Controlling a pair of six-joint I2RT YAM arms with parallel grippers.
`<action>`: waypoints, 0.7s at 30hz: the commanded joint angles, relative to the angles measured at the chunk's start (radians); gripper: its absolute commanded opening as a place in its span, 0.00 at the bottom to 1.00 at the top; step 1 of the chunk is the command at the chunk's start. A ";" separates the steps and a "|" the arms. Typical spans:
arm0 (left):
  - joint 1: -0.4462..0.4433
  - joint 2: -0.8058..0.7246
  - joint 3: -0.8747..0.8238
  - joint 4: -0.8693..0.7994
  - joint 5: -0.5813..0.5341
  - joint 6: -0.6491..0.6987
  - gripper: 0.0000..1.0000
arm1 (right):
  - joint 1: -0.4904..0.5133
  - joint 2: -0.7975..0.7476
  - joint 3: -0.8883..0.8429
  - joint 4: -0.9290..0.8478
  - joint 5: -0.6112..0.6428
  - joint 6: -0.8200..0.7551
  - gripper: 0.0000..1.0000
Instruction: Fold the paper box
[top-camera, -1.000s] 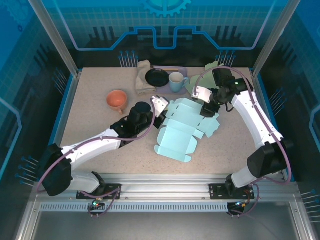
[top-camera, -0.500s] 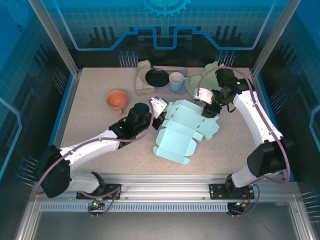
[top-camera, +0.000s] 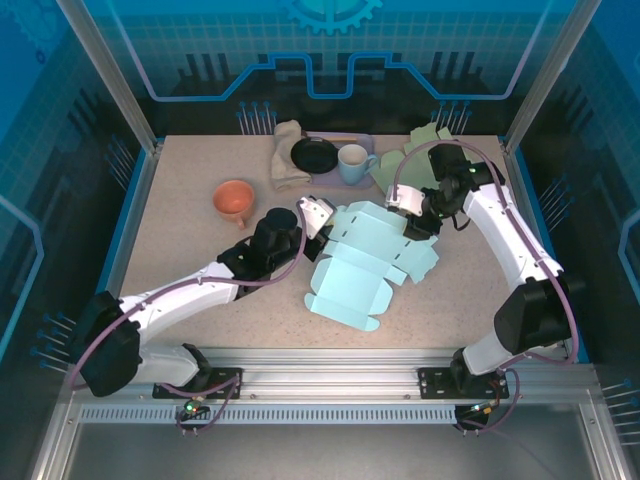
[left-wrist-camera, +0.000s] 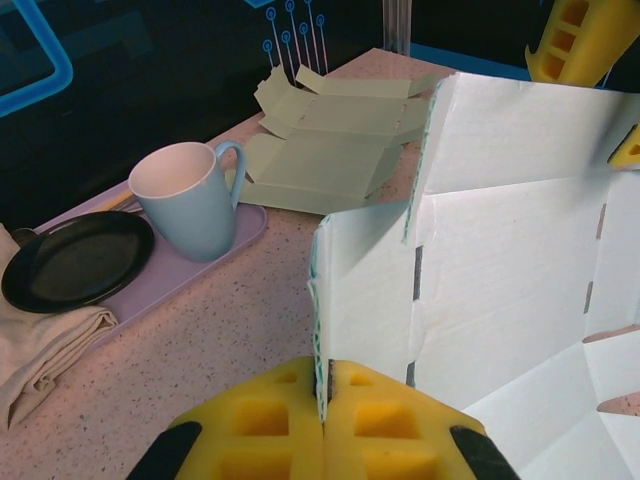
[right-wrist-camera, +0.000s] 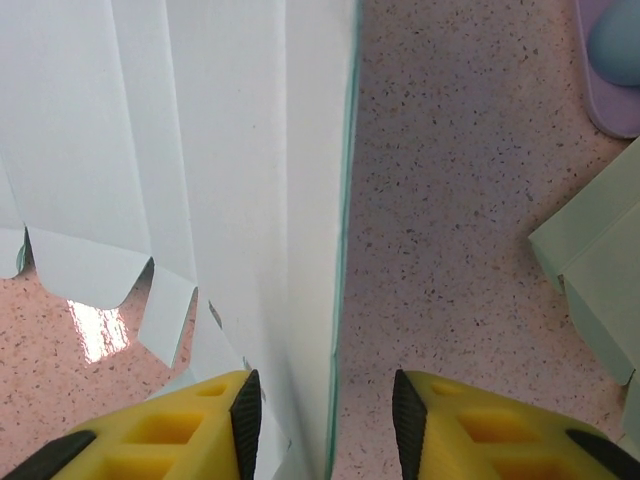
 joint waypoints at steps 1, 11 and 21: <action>0.010 -0.033 -0.017 0.034 0.020 0.007 0.00 | -0.013 -0.019 -0.012 -0.014 -0.034 -0.012 0.40; 0.014 -0.035 -0.022 0.053 0.011 -0.018 0.00 | 0.007 -0.060 -0.034 -0.021 -0.048 -0.073 0.04; 0.067 -0.049 0.022 -0.096 -0.265 -0.335 0.26 | 0.135 0.027 0.157 -0.158 0.000 0.229 0.00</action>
